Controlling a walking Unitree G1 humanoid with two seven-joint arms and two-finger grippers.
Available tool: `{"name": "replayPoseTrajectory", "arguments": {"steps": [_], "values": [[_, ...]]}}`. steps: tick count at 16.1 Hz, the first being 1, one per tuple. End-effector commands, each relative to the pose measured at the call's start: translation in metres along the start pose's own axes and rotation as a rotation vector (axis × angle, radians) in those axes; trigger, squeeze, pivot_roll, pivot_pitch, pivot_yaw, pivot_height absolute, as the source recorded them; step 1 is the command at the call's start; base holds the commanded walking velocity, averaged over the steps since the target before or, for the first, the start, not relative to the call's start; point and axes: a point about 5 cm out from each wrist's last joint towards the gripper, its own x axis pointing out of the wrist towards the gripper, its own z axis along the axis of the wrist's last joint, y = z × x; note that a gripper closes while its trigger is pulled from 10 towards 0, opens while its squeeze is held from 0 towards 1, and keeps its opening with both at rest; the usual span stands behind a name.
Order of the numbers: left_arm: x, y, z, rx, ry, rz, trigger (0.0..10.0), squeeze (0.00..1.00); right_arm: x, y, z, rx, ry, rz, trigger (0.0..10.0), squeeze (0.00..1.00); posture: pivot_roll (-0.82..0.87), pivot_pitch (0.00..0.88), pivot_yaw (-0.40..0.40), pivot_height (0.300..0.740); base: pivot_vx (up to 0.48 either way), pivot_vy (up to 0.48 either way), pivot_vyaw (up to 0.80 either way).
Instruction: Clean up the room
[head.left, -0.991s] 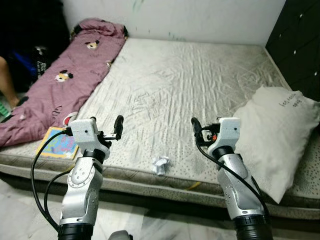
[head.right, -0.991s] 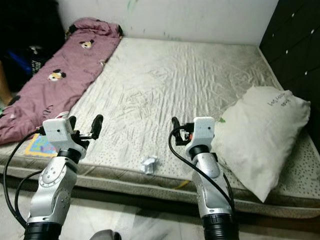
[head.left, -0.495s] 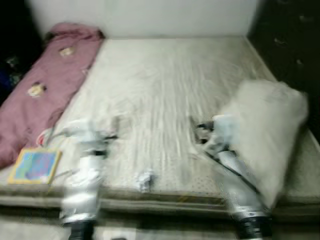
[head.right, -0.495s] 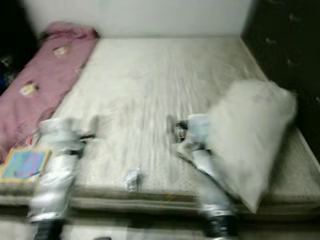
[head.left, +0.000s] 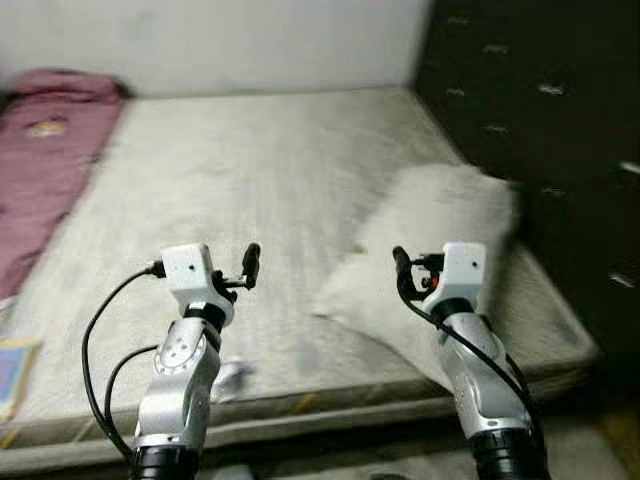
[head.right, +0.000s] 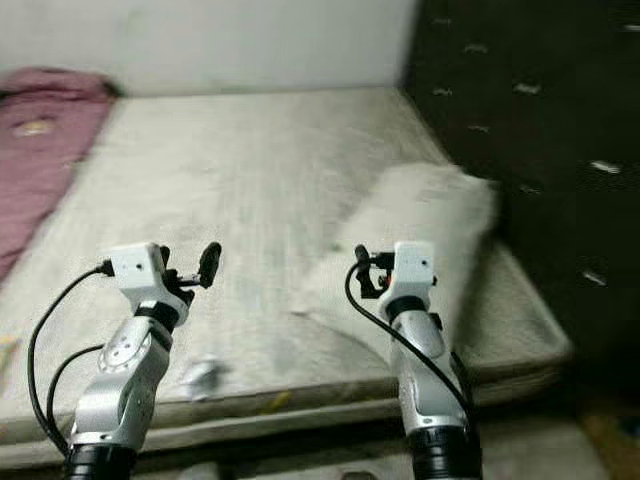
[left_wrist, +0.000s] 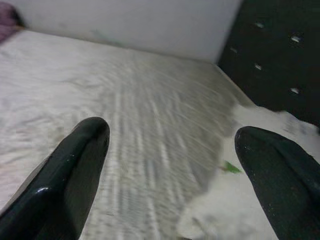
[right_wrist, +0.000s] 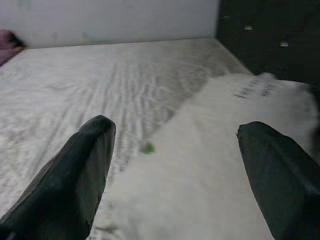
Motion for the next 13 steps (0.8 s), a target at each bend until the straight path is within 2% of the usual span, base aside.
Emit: {"name": "replayPoseTrajectory", "arguments": {"steps": [1,2,3,13], "values": [[0.0000,0.0040,0.0067,0.001,-0.024,0.007,10.0,0.00,0.0034,0.0070,0.0047,-0.001,-0.017,0.022,10.0,0.00,0.06,0.000,0.015,0.740,0.000,0.000,0.00],[0.0002,0.0060,0.0056,-0.013,-0.019,0.016,10.0,0.00,0.0035,0.0080,0.0047,0.000,-0.016,0.024,10.0,0.00,0.06,0.000,0.015,0.740,0.000,0.000,0.00],[0.0003,0.0069,0.0062,0.008,-0.021,0.015,10.0,0.00,0.0033,0.0083,0.0048,0.004,-0.019,0.024,10.0,0.00,0.06,0.000,0.018,0.740,0.000,0.000,0.00],[0.0039,0.0061,0.0076,-0.011,-0.024,0.010,10.0,0.00,0.0057,0.0065,0.0061,0.047,-0.017,0.010,10.0,0.00,0.05,0.000,0.022,0.740,0.000,0.475,0.00]]}}
